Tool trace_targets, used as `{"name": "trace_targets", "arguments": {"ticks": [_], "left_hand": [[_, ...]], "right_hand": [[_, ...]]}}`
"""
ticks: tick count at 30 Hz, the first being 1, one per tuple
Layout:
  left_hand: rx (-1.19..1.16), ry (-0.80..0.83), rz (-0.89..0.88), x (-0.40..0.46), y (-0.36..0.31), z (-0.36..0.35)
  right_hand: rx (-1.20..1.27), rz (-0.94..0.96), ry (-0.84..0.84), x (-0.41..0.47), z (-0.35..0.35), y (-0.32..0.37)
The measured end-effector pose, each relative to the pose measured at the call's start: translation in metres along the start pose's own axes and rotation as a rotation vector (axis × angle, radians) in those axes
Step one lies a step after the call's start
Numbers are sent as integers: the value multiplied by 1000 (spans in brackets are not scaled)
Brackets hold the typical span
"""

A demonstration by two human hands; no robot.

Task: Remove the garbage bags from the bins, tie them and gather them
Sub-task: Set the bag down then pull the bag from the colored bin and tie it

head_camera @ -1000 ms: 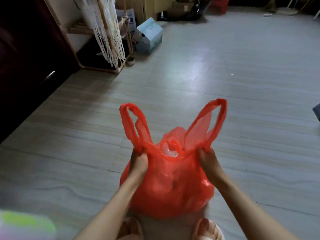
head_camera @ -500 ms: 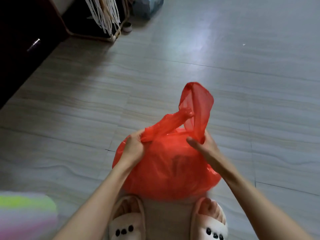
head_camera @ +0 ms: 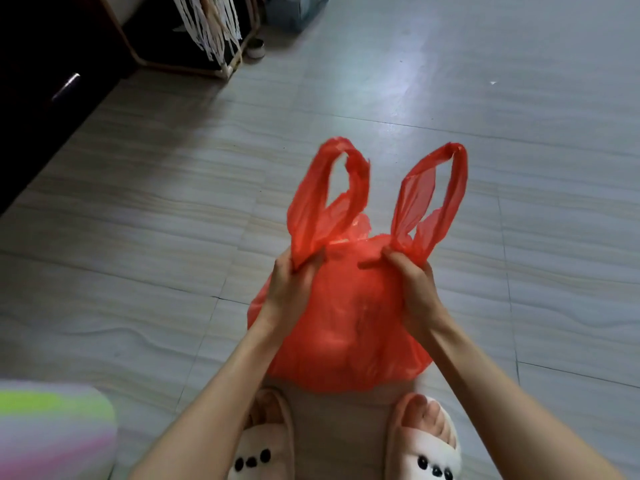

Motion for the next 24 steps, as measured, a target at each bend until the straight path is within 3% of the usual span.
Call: {"name": "trace_targets", "arguments": {"ticks": [6,10,16,19,24], "left_hand": [[223,-83,31,13,13,19],[400,-36,60,15,19,29],[805,32,-109,15,4,23],[886,53,-120,17,0,30],[832,85,-77,19,8,41]], "right_hand": [[-142,70,-91,0,-6,11],[-361,99,-154,4,8,14],[-543,131,-72,9,2,21],[-447,-18,-79,15,11,6],[-60,-271,-35,11,11,-25]]}}
Point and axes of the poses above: each hand's wrist, its own x-axis towards the middle knuckle, its own z-axis out of the back of the hand, y = z × x, the point moved 10 cm from there along x, towards the middle knuckle, and after that the axes turned 13 degrees about -x, right-handed, at the moved point
